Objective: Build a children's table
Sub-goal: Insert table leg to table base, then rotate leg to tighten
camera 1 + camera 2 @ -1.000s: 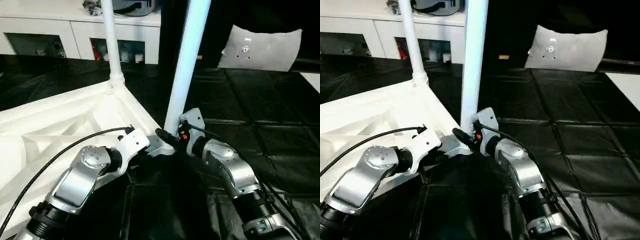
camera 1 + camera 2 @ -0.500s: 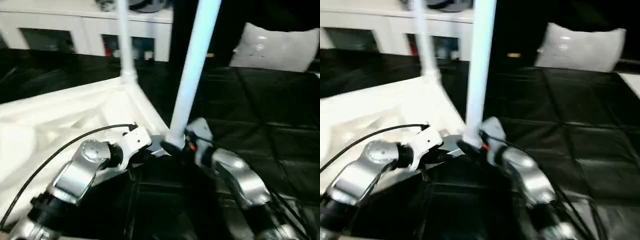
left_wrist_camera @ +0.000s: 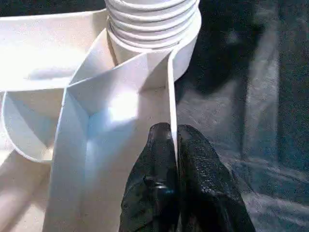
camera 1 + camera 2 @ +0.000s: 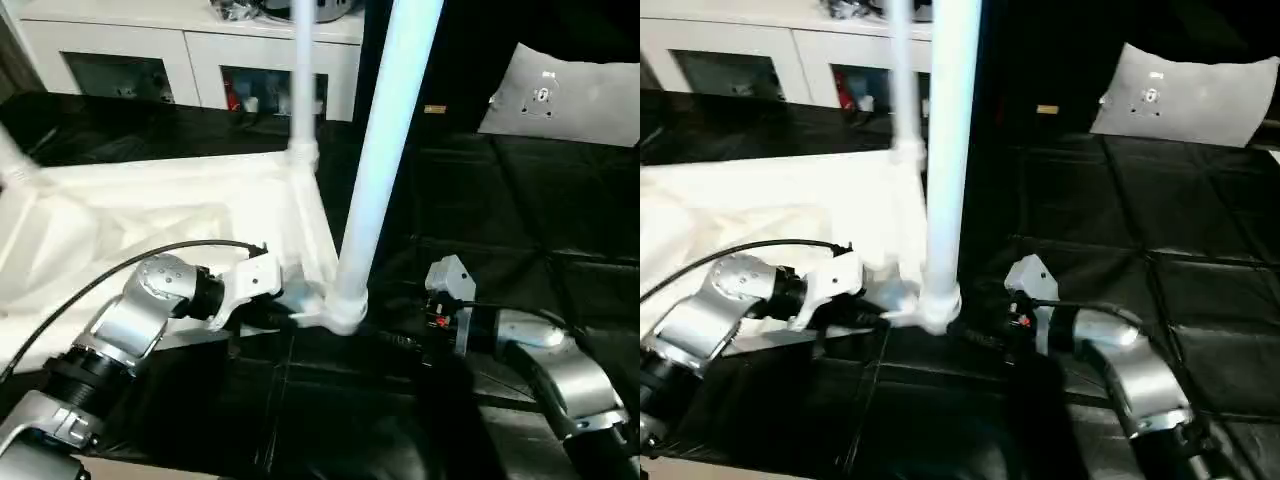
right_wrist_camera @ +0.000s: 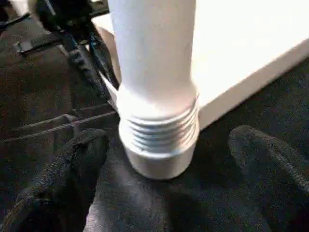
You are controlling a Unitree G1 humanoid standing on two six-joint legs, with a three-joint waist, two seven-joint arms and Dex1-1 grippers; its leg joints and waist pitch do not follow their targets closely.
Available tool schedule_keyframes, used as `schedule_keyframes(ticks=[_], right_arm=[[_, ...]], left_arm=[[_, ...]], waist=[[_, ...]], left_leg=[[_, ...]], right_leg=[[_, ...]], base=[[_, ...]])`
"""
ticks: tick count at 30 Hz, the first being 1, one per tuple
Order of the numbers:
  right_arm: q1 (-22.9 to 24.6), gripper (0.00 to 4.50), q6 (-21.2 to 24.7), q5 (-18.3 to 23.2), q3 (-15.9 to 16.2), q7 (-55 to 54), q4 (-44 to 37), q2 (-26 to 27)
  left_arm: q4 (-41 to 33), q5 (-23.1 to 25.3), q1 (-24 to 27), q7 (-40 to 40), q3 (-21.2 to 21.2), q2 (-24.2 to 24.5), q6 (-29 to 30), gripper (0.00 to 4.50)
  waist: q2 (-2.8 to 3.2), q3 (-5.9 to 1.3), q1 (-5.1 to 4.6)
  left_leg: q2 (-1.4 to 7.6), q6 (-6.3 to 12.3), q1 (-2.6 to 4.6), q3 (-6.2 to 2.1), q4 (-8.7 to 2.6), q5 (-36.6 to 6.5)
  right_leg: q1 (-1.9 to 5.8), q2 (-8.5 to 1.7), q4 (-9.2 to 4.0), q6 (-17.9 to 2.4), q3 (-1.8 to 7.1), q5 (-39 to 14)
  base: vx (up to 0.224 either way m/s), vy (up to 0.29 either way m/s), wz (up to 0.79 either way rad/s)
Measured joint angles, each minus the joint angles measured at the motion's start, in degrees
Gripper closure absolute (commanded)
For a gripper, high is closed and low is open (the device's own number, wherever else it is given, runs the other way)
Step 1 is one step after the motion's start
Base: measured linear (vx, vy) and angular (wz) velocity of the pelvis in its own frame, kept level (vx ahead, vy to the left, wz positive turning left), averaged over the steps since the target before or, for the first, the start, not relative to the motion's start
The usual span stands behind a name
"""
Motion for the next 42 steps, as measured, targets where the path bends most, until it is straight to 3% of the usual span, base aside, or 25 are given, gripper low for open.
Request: schedule_keyframes(ticks=[6, 23, 35, 42], right_arm=[[-2.5, 0.04, -0.9, -0.8, 2.9, 4.2, 0.8, -0.1], [-6.0, 1.62, -0.3, -0.4, 4.2, 9.2, 6.1, 1.3], [-6.8, 1.76, -0.1, -0.5, 4.2, 10.1, 7.2, 1.6], [-1.6, 1.77, 3.4, -0.6, 0.3, -1.1, 3.2, 6.7]], left_arm=[[1.6, 0.1, -1.0, -3.2, -1.1, 0.0, -2.7, 4.50], [1.4, 0.2, -1.0, -5.4, -1.6, 0.2, -3.7, 4.50], [1.4, 0.3, -0.9, -5.2, -1.4, -0.1, -3.2, 4.50], [-2.3, 0.6, 1.8, 3.3, 1.5, -3.6, 5.5, 4.50]], waist=[[0.00, 0.00, 0.27], [-0.01, 0.00, 1.20], [-0.01, 0.00, 1.23], [0.08, -0.05, 1.08]], left_leg=[[-0.02, 0.01, 0.00, 0.00, 0.03, 0.0], [0.02, 0.00, 0.05, 0.03, 0.08, 0.0], [0.03, 0.00, 0.06, 0.05, 0.10, 0.0], [0.01, -0.20, 0.24, 0.08, 0.20, 0.0]], right_leg=[[0.02, -0.03, 0.05, 0.0, 0.00, 0.0], [0.00, -0.03, 0.19, 0.0, -0.01, 0.0], [0.00, -0.02, 0.22, 0.0, -0.02, 0.0], [0.25, -0.09, 0.16, -0.1, -0.02, 0.2]], base=[[0.000, 0.000, 0.00], [0.000, 0.000, 0.00], [0.000, 0.000, 0.00], [0.000, 0.000, 0.00]])
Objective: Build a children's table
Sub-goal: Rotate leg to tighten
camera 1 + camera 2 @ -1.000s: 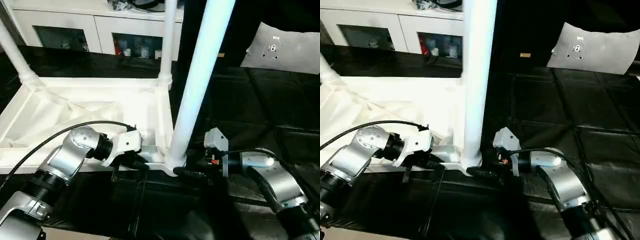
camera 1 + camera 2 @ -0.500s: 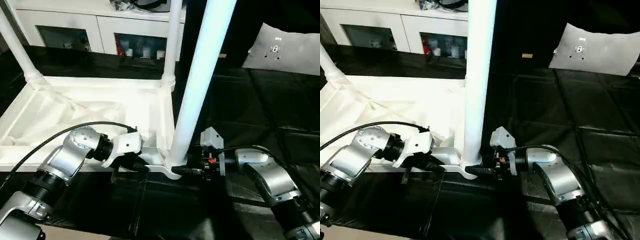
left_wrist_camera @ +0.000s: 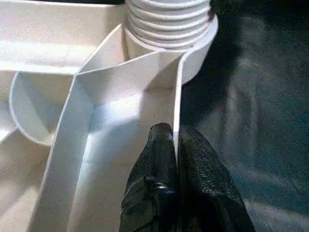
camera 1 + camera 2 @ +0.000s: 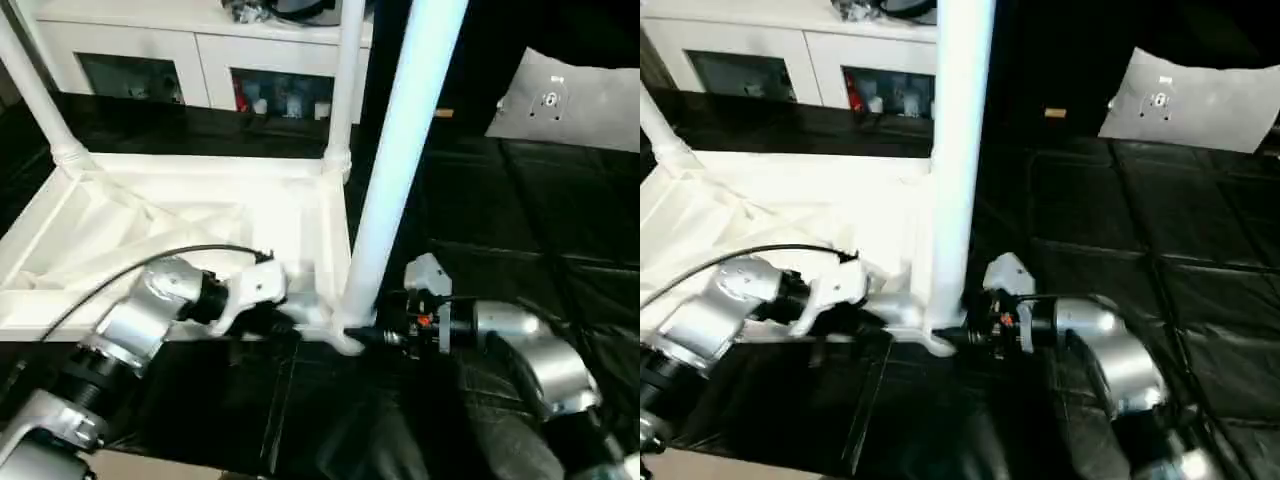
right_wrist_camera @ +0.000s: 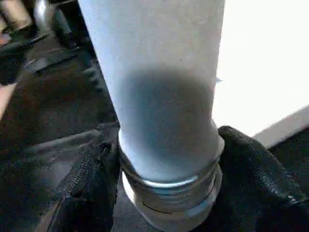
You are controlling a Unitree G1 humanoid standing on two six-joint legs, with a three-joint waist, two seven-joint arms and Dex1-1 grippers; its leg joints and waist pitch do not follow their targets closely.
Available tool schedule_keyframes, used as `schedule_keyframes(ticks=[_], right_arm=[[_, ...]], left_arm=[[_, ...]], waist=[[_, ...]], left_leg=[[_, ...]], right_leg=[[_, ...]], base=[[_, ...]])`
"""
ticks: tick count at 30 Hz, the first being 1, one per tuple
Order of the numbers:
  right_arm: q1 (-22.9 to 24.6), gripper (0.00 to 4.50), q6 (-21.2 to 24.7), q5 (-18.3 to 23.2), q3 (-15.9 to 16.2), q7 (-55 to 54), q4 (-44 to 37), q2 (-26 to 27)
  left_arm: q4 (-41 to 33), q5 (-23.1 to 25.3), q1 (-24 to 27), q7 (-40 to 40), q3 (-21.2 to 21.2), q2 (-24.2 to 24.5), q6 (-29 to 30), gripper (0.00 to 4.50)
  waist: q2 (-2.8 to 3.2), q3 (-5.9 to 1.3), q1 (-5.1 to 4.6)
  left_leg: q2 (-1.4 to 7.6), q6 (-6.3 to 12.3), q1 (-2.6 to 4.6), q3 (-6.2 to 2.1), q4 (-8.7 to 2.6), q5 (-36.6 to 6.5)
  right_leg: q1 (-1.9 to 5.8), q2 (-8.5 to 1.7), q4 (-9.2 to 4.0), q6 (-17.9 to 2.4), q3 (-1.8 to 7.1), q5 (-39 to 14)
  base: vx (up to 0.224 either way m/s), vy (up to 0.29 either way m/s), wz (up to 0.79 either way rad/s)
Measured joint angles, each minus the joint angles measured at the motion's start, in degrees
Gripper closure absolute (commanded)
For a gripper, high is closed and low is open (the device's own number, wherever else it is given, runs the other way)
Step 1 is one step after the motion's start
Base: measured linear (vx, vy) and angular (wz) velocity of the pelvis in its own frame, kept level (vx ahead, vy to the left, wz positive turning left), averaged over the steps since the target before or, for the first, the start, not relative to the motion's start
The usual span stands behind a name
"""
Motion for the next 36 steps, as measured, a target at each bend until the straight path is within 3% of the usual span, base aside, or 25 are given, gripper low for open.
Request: schedule_keyframes(ticks=[5, 7, 10, 14, 16, 17, 18, 23, 29, 33, 36], right_arm=[[2.5, 1.78, 0.3, -2.4, -3.2, -16.4, -0.4, 8.7], [2.6, 1.78, 0.6, -3.5, -4.6, -22.3, -0.1, 12.3], [1.5, 1.78, 0.9, -5.4, -6.6, -30.9, 1.2, 17.1], [0.0, 1.78, 0.8, -7.8, -7.1, -38.3, 2.2, 19.7], [-0.3, 1.22, -0.3, -9.1, -7.3, -40.8, 2.8, 20.5], [-0.3, 1.22, -1.4, -9.5, -7.7, -41.4, 3.0, 20.9], [-0.1, 0.98, -2.0, -9.4, -7.7, -41.4, 3.1, 20.9], [1.4, 0.71, -4.2, -8.1, -7.9, -38.8, 2.6, 20.3], [4.5, 0.05, -3.9, -3.4, -7.5, -26.6, -0.4, 13.2], [4.6, 0.01, -3.4, -0.4, -7.8, -17.9, -3.4, 7.0], [4.3, 0.01, -2.8, 0.6, -5.6, -8.6, -4.7, 1.0]], left_arm=[[-4.1, 1.2, 2.7, 10.0, 3.1, -5.1, 8.7, 4.50], [-5.5, 2.2, 3.5, 14.2, 4.3, -8.0, 11.6, 4.50], [-7.2, 4.2, 4.1, 21.2, 4.8, -13.1, 15.8, 4.50], [-8.6, 6.3, 4.3, 27.6, 4.7, -17.9, 19.0, 4.50], [-8.7, 7.4, 4.3, 30.1, 4.2, -20.0, 19.6, 4.50], [-9.1, 7.7, 4.3, 30.8, 3.9, -20.5, 19.8, 4.50], [-9.3, 7.7, 4.3, 30.8, 3.8, -20.5, 19.8, 4.50], [-10.3, 7.4, 4.2, 28.9, 2.9, -18.4, 18.5, 4.50], [-9.8, 5.0, 4.1, 21.3, 2.6, -11.5, 12.3, 4.50], [-8.3, 3.6, 4.1, 14.2, 2.7, -6.4, 7.0, 4.50], [-5.5, 2.8, 2.8, 7.7, 2.1, -2.7, 2.3, 4.50]], waist=[[0.12, -0.06, -2.53], [0.09, -0.04, -3.02], [0.13, -0.02, -3.27], [0.26, -0.04, -3.20], [0.46, -0.07, -3.15], [0.61, -0.02, -3.10], [0.67, 0.01, -3.07], [0.83, 0.07, -3.05], [1.02, 0.22, -3.05], [1.02, 0.22, -2.73], [1.01, 0.21, -2.41]], left_leg=[[-0.05, -0.03, 0.27, 0.07, 0.04, 0.0], [-0.05, -0.05, 0.29, 0.06, 0.04, 0.0], [-0.06, -0.05, 0.25, 0.06, 0.02, 0.0], [-0.11, -0.01, 0.13, 0.05, -0.11, 0.0], [-0.15, 0.06, 0.04, 0.05, -0.17, 0.0], [-0.15, 0.08, -0.04, 0.05, -0.26, -0.1], [-0.15, 0.08, -0.09, 0.05, -0.35, -0.1], [-0.15, 0.19, -0.18, 0.05, -0.58, -0.1], [-0.07, 0.51, -0.82, 0.05, -0.49, 0.1], [-0.04, 0.60, -0.98, -0.01, -0.37, 0.2], [-0.06, 0.68, -1.02, -0.02, -0.24, 0.2]], right_leg=[[0.13, -0.01, -0.07, 0.0, 0.13, 0.1], [0.13, 0.00, -0.10, 0.1, 0.13, 0.1], [0.11, 0.01, -0.18, 0.3, 0.16, 0.0], [0.11, 0.00, -0.39, 0.3, 0.18, 0.0], [0.12, -0.02, -0.56, 0.3, 0.21, 0.1], [0.11, -0.01, -0.74, 0.3, 0.20, 0.2], [0.09, 0.00, -0.87, 0.4, 0.20, 0.2], [0.04, 0.02, -1.12, 0.4, 0.16, 0.2], [-0.56, 0.09, -0.94, 0.4, 0.10, 0.2], [-0.64, 0.08, -0.90, 0.4, 0.03, 0.3], [-0.59, 0.04, -0.90, 0.4, 0.02, 0.3]], base=[[0.000, 0.000, 0.00], [0.000, 0.000, 0.00], [0.000, 0.000, 0.00], [0.000, 0.000, 0.00], [0.000, 0.000, 0.00], [0.000, 0.000, 0.00], [0.000, 0.000, 0.00], [0.000, 0.000, 0.00], [0.000, 0.000, 0.00], [0.000, 0.000, 0.00], [0.000, 0.000, 0.00]])
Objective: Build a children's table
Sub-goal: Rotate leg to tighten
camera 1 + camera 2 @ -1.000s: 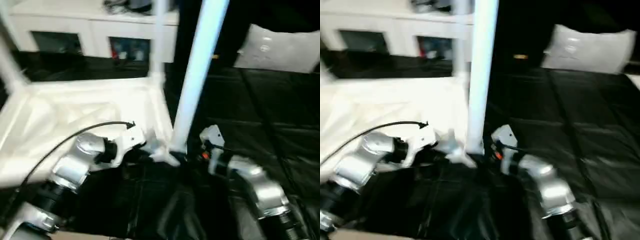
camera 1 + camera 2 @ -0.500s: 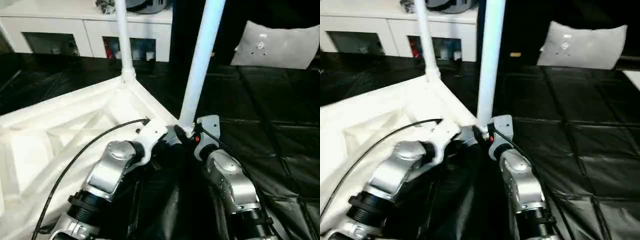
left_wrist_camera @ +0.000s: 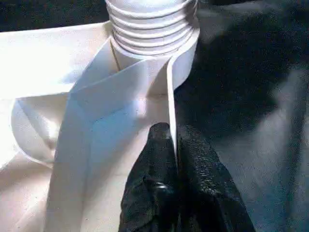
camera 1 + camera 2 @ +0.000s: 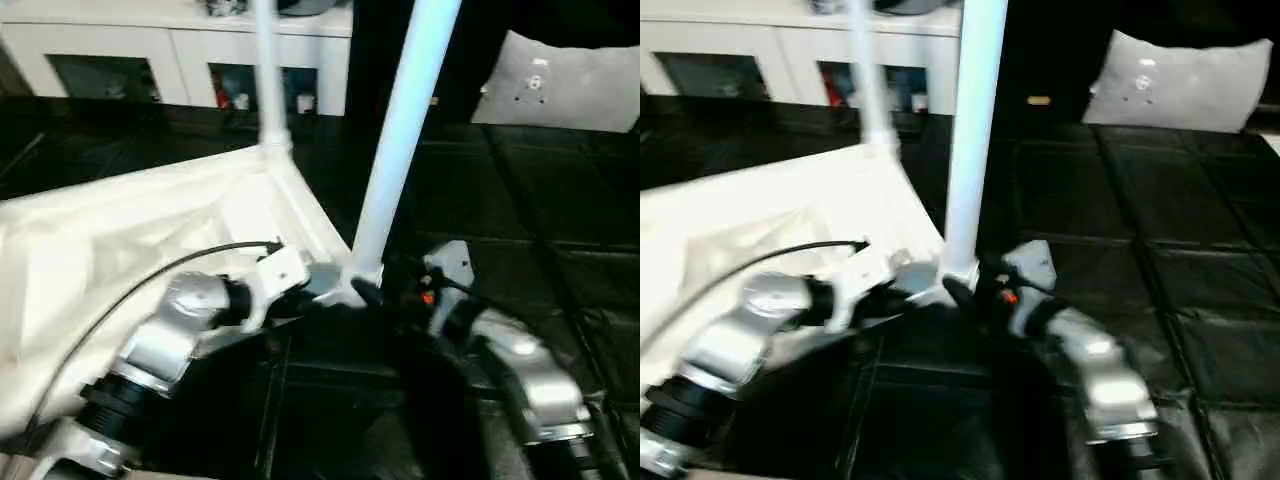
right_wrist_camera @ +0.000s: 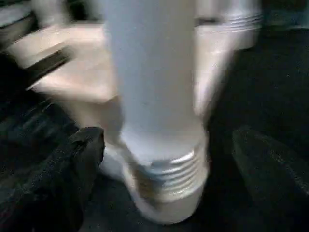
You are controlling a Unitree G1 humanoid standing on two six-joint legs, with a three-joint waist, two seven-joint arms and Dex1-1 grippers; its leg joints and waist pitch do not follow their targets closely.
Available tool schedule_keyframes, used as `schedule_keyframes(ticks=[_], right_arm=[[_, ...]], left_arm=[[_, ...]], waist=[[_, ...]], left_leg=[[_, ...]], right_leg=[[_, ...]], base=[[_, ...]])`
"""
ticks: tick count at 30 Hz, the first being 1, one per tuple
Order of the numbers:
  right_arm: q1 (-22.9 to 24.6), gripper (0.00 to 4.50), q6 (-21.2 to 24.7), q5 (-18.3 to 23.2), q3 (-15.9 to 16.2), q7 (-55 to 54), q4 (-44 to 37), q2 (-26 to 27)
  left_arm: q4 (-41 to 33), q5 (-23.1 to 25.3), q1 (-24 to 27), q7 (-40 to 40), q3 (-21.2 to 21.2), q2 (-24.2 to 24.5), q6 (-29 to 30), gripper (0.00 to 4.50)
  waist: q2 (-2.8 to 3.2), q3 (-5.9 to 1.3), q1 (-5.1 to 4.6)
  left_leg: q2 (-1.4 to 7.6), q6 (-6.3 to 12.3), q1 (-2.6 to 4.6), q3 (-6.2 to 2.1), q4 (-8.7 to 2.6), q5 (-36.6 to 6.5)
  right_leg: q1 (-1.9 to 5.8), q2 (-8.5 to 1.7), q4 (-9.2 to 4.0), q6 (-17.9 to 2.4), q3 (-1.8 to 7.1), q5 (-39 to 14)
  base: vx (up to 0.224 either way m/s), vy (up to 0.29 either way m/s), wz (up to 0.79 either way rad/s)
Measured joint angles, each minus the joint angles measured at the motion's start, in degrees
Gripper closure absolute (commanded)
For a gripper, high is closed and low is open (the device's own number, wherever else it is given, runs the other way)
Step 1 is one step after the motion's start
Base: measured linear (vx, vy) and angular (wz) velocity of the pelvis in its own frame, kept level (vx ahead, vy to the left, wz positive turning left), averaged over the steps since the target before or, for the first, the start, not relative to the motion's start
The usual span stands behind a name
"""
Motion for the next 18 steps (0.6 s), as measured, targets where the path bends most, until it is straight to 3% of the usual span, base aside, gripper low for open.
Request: schedule_keyframes(ticks=[6, 12, 18], right_arm=[[-4.3, 0.01, -1.0, 0.4, 2.0, 11.8, 1.2, -7.5], [-6.6, 0.01, -3.8, -1.2, 6.6, 18.5, 3.5, -8.6], [-9.3, 0.50, -3.8, -1.0, 8.8, 23.5, 6.1, -8.5]], left_arm=[[5.1, -1.9, -3.2, -11.2, -1.7, 4.4, -5.1, 4.50], [7.8, -1.8, -5.4, -16.7, -4.3, 4.9, -10.3, 4.50], [9.1, -1.8, -6.5, -19.6, -5.7, 4.9, -12.5, 4.50]], waist=[[-0.02, 0.00, 0.58], [-0.02, 0.00, 1.39], [-0.04, 0.01, 1.72]], left_leg=[[-0.04, 0.24, -0.01, 0.06, 0.12, 0.2], [-0.05, 0.32, -0.03, 0.08, 0.33, 0.3], [-0.05, 0.42, -0.06, 0.13, 0.51, 0.3]], right_leg=[[0.00, -0.09, 0.03, -0.1, 0.00, 0.2], [-0.03, -0.22, 0.12, -0.2, -0.07, 0.3], [-0.03, -0.53, 0.21, -0.3, -0.48, 0.4]], base=[[0.000, 0.000, 0.00], [0.000, 0.000, 0.00], [0.000, 0.000, 0.00]])
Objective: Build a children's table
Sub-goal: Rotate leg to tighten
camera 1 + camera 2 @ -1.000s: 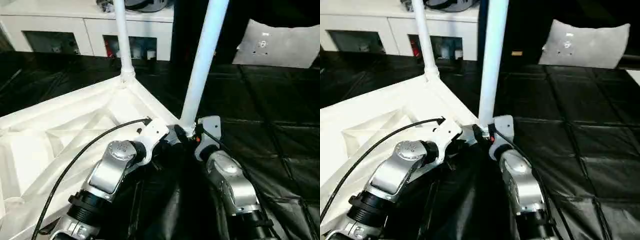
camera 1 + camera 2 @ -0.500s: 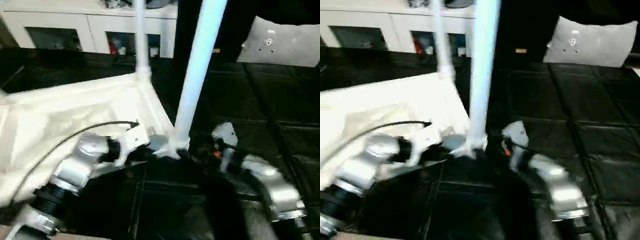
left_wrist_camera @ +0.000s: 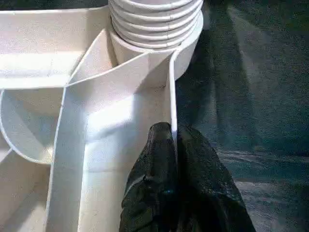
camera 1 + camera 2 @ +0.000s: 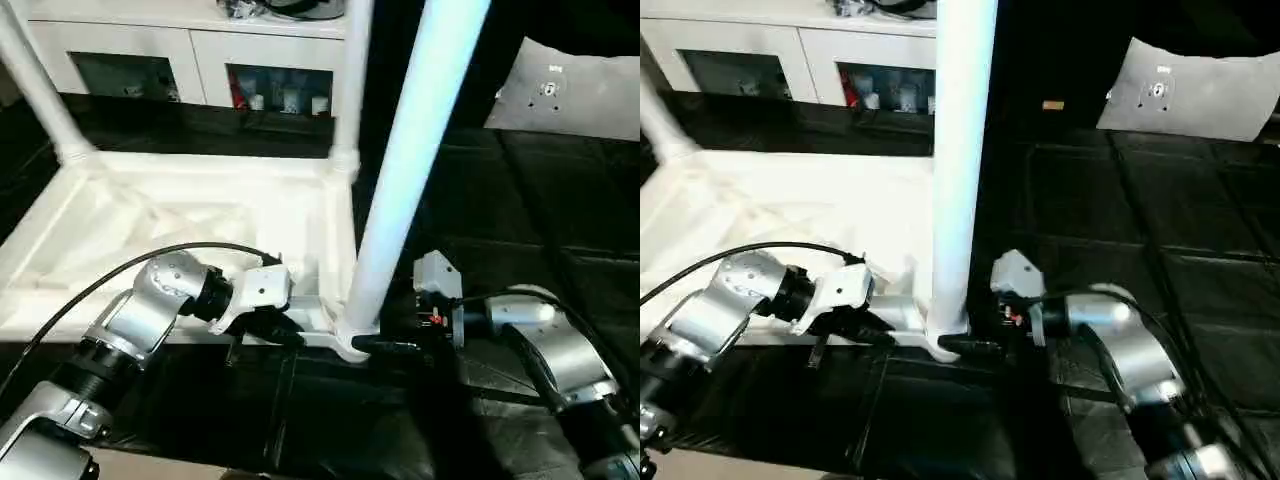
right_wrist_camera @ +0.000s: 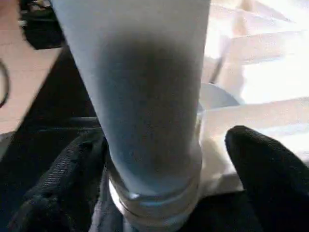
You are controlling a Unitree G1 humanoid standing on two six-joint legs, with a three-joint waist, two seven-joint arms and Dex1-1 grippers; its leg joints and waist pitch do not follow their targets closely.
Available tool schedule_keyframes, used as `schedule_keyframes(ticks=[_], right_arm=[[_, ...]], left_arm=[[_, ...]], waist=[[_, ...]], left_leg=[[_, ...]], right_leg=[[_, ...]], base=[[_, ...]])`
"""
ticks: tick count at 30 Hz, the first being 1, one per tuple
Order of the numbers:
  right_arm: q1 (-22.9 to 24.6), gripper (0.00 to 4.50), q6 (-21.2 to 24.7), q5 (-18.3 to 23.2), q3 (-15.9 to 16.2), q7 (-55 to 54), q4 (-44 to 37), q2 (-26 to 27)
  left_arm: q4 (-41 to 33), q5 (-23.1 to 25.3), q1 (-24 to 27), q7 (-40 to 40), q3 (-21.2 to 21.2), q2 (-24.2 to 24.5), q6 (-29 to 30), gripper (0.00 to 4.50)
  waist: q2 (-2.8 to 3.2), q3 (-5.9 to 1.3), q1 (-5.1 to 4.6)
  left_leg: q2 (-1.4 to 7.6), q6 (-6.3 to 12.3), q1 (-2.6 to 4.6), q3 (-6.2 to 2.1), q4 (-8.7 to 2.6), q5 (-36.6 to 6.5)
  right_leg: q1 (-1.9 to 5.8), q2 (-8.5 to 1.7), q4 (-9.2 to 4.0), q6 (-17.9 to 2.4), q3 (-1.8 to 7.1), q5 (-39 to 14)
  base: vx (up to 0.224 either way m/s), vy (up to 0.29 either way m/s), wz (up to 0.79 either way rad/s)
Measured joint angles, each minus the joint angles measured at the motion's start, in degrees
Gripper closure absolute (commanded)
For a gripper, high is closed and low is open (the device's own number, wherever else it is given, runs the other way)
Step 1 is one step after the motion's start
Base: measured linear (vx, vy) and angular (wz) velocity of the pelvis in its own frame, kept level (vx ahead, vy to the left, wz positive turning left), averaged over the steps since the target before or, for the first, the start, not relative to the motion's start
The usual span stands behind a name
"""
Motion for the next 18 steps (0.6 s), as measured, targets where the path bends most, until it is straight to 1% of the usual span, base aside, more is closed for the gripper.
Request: schedule_keyframes(ticks=[2, 4, 5, 6, 12, 13, 14, 18], right_arm=[[-0.8, 0.73, 0.0, 0.0, 0.5, 1.1, 0.9, 0.1], [-0.8, 0.80, 0.0, 0.2, 0.8, 1.5, 1.0, 0.2], [-0.9, 0.94, 0.0, 0.4, 1.0, 2.1, 1.4, 0.2], [-1.0, 0.94, 0.0, 0.5, 1.2, 2.4, 1.5, 0.2], [-1.3, 1.50, 0.0, 0.6, 1.5, 3.6, 2.4, 0.7], [-1.3, 1.50, 0.0, 0.7, 1.5, 3.7, 2.5, 0.7], [-1.3, 1.66, 0.0, 0.7, 1.5, 3.8, 2.6, 0.7], [-1.3, 1.82, 0.5, 1.1, 1.5, 4.0, 2.7, 0.8]], left_arm=[[0.7, 0.0, -0.6, -0.5, -0.4, -0.2, -0.5, 4.50], [1.0, 0.1, -0.7, -0.6, -0.5, -0.4, -1.0, 4.50], [1.3, 0.0, -0.9, -0.8, -0.7, -0.4, -1.4, 4.50], [1.6, 0.0, -1.1, -1.0, -0.8, -0.3, -1.8, 4.50], [2.7, 0.0, -1.6, -1.3, -1.0, -0.4, -2.6, 4.50], [2.8, 0.0, -1.6, -1.4, -1.0, -0.4, -2.7, 4.50], [2.9, 0.0, -1.6, -1.4, -1.0, -0.4, -2.9, 4.50], [3.1, 0.0, -1.6, -1.6, -1.0, -0.4, -3.2, 4.50]], waist=[[-0.02, 0.00, 0.29], [-0.02, 0.00, 0.62], [-0.04, 0.00, 0.80], [-0.04, 0.00, 0.88], [-0.04, 0.00, 0.91], [-0.04, 0.00, 0.91], [-0.04, 0.00, 0.91], [-0.04, 0.00, 0.91]], left_leg=[[0.02, 0.03, -0.04, 0.07, 0.04, 0.1], [0.03, 0.05, -0.06, 0.08, 0.06, 0.1], [0.03, 0.07, -0.07, 0.10, 0.06, 0.1], [0.05, 0.07, -0.09, 0.11, 0.07, 0.2], [0.10, 0.07, -0.11, 0.12, 0.08, 0.3], [0.11, 0.06, -0.11, 0.12, 0.08, 0.3], [0.12, 0.05, -0.11, 0.12, 0.08, 0.3], [0.14, 0.04, -0.11, 0.12, 0.08, 0.3]], right_leg=[[0.00, -0.13, 0.09, 0.0, -0.20, 0.0], [0.00, -0.20, 0.15, 0.0, -0.32, 0.0], [0.01, -0.24, 0.19, 0.0, -0.38, 0.0], [0.00, -0.26, 0.21, 0.0, -0.44, 0.0], [0.01, -0.35, 0.36, 0.0, -0.57, 0.0], [0.01, -0.35, 0.37, 0.0, -0.57, 0.0], [0.01, -0.35, 0.38, 0.0, -0.59, 0.0], [0.01, -0.35, 0.39, 0.0, -0.62, 0.0]], base=[[0.000, 0.000, 0.00], [0.000, 0.000, 0.00], [0.000, 0.000, 0.00], [0.000, 0.000, 0.00], [0.000, 0.000, 0.00], [0.000, 0.000, 0.00], [0.000, 0.000, 0.00], [0.000, 0.000, 0.00]])
